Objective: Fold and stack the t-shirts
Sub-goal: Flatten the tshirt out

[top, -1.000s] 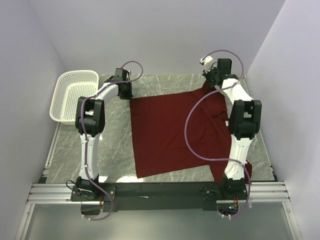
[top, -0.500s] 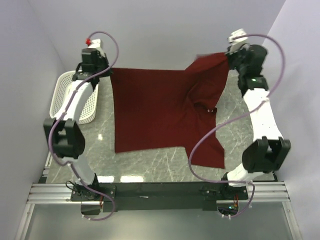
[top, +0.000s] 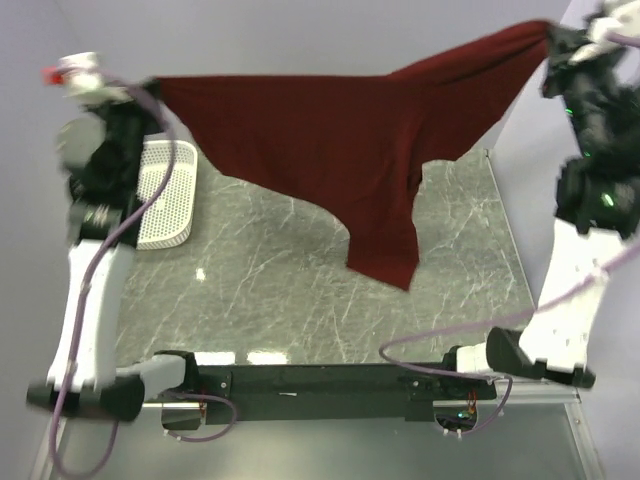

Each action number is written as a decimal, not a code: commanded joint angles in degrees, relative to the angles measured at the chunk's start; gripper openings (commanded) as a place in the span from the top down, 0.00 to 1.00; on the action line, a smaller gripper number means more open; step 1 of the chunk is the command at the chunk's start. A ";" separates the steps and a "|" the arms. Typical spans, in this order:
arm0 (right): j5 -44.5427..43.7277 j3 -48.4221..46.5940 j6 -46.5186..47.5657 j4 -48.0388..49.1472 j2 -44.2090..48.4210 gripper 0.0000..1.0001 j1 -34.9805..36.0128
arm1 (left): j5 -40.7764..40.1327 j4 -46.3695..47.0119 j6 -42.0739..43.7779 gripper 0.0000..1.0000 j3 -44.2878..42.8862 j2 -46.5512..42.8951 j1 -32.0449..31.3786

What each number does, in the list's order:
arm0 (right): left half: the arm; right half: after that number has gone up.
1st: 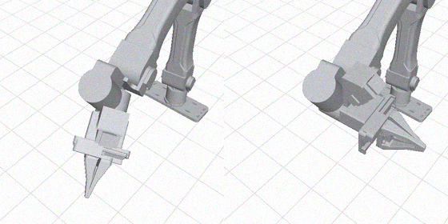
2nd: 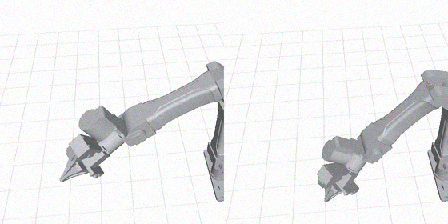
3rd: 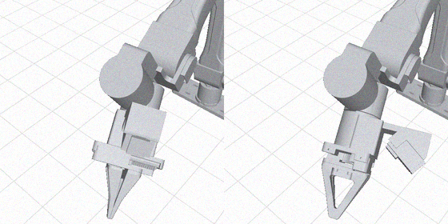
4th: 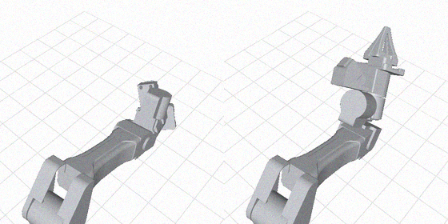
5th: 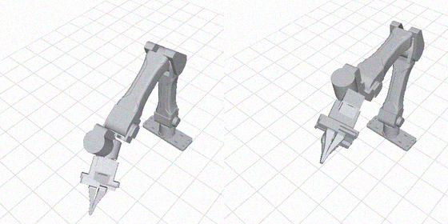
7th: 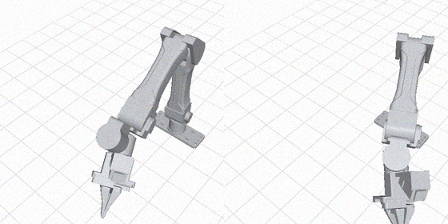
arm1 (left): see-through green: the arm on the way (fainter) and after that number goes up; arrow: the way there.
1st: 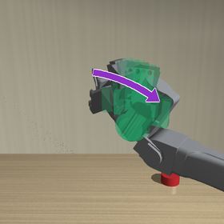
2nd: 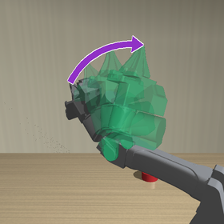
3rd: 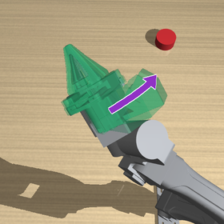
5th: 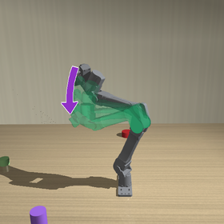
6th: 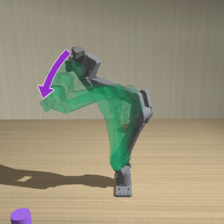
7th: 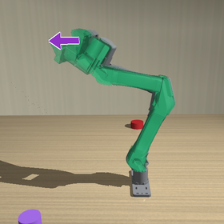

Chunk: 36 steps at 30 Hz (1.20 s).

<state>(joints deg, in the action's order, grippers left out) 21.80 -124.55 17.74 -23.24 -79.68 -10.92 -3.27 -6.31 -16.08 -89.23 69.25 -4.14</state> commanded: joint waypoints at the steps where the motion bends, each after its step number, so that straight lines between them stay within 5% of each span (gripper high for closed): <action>1: -1.84 -9.46 -1.30 1.09 6.46 1.00 -0.95 | -8.85 11.39 -0.36 1.00 -0.07 -9.98 0.98; 11: -12.04 -27.14 -0.78 4.78 10.16 1.00 -0.95 | -8.68 11.84 -1.59 1.00 -4.29 -16.96 0.89; 15: -14.34 -23.82 1.33 6.46 10.33 1.00 -0.95 | -10.18 12.19 -0.10 1.00 -2.80 -15.56 0.80; 28: -2.38 36.26 -0.96 13.74 9.29 1.00 -1.04 | 0.63 17.99 2.10 1.00 15.39 7.27 0.10; 36: 5.53 59.95 8.19 27.73 3.40 1.00 -1.56 | 0.28 16.33 6.92 1.00 11.72 26.18 -5.25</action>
<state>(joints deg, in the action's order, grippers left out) 23.88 -65.19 22.13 -8.43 -77.73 -11.86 -2.83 8.21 -13.02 -72.95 93.17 -6.94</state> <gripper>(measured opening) 0.010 0.013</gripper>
